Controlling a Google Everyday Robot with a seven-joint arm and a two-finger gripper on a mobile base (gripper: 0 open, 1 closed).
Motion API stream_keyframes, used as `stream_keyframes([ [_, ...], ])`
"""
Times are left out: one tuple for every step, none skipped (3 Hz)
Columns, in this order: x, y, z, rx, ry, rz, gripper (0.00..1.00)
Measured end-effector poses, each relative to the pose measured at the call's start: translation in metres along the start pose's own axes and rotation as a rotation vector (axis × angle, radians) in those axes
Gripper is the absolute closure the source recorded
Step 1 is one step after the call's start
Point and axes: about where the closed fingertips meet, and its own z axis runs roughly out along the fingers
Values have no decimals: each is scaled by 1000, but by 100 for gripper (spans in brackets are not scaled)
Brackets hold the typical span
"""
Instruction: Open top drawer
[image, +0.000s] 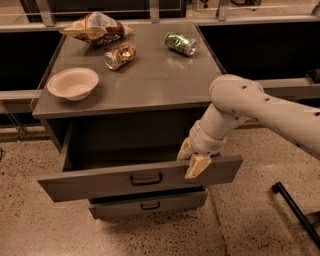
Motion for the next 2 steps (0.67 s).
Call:
stream_keyframes([
  [-3,5,-4,-6,2,-2,45],
  [-13,31,-14,-36,12,-13,22],
])
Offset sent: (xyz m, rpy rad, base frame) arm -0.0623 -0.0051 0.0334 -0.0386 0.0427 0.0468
